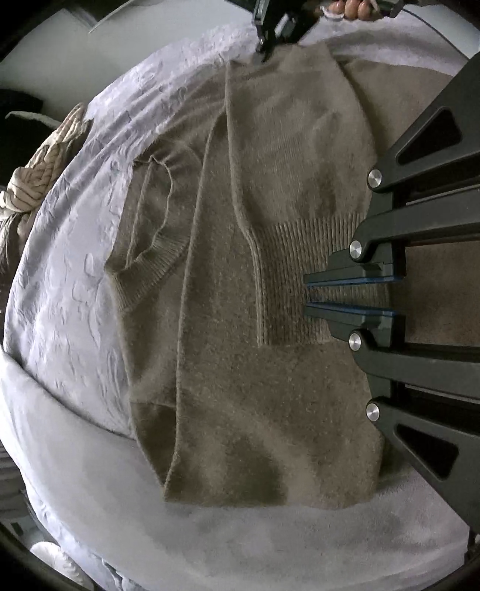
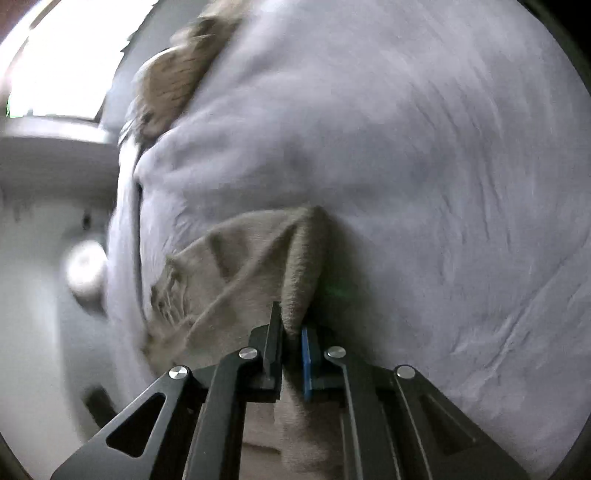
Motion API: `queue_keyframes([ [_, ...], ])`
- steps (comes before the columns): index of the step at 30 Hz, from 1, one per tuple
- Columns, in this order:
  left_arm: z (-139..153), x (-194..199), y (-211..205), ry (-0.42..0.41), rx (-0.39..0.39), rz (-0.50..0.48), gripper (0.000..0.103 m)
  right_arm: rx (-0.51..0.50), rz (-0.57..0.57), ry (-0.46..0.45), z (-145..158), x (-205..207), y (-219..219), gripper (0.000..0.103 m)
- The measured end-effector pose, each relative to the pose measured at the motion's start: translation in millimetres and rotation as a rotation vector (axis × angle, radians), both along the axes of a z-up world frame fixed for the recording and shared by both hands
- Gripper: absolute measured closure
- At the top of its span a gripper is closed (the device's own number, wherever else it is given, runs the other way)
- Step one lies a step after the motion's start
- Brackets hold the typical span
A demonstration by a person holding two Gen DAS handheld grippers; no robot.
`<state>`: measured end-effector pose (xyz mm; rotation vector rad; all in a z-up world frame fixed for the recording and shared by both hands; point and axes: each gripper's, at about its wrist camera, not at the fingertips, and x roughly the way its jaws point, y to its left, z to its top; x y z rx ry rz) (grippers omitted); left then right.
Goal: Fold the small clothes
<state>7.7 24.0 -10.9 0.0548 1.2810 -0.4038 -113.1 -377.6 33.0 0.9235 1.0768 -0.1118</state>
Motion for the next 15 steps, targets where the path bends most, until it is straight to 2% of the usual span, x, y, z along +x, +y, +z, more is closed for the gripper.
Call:
queue_keyframes([
  [3, -0.8, 0.6, -1.6, -0.010, 0.020, -0.011, 0.094, -0.202, 0.108, 0.016, 24.2, 13.8, 14.4, 0.095],
  [7, -4.7, 3.7, -6.5, -0.030, 0.057, -0.026, 0.094, -0.363, 0.171, 0.164, -0.3, 26.4, 22.7, 0.095],
  [10, -7.8, 6.0, -4.0, -0.021, 0.048, -0.016, 0.094, -0.370, 0.141, 0.163, -11.4, 18.5, 23.5, 0.095],
  [12, -6.6, 6.4, 1.6, -0.016, 0.036, -0.021, 0.094, -0.355, 0.103, 0.160, -6.8, 11.5, 20.8, 0.094],
  [15, -3.2, 6.6, 11.3, -0.022, 0.061, -0.017, 0.094, -0.383, 0.075, 0.190, 5.7, 0.8, 20.1, 0.093],
])
